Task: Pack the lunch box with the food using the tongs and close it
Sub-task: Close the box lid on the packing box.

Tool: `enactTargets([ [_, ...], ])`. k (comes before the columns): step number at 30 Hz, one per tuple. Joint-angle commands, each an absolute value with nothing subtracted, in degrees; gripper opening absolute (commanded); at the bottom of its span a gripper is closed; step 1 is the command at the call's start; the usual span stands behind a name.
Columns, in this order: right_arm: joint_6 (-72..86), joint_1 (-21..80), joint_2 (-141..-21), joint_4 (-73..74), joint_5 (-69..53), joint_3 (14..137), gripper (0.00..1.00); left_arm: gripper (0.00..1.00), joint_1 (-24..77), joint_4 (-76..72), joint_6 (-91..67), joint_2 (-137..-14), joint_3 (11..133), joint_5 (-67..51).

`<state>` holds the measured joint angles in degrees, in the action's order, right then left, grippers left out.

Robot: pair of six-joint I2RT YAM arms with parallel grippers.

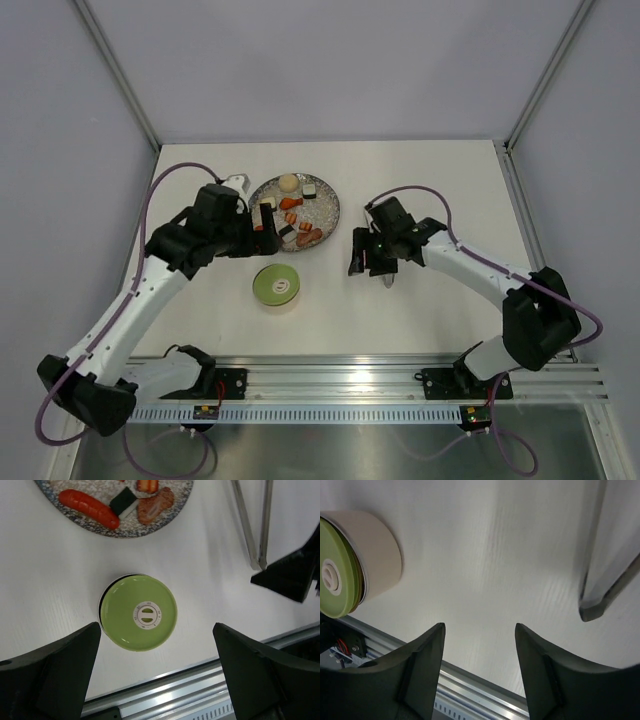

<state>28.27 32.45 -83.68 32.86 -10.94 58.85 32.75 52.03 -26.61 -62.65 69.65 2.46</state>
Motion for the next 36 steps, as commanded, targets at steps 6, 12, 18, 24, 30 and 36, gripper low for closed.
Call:
enactTargets([
  [6, 30.0, 45.5, -91.5, 34.3, -5.4, 67.4, 0.06, 0.99, 11.9, 39.9, -35.4, -68.0, 57.0, -14.3],
  [12, 30.1, 52.9, -96.4, 35.3, -5.4, 71.9, 0.02, 0.98, 3.3, 31.8, -40.0, -71.1, 49.9, -19.2],
  [18, 30.1, 56.6, -100.4, 35.9, -5.8, 76.2, 0.0, 0.98, 3.0, 26.6, -42.0, -73.1, 45.7, -26.0],
  [24, 29.5, 58.3, -104.1, 36.7, -6.2, 80.4, 0.0, 0.98, 2.9, 25.8, -41.5, -73.7, 45.4, -27.3],
  [30, 29.4, 58.4, -105.6, 36.9, -7.0, 82.6, 0.0, 0.98, 2.2, 25.1, -41.5, -73.9, 44.3, -27.4],
  [36, 28.7, 58.4, -109.6, 37.2, -7.4, 87.5, 0.0, 0.98, 1.7, 22.0, -42.6, -75.2, 42.1, -29.3],
])
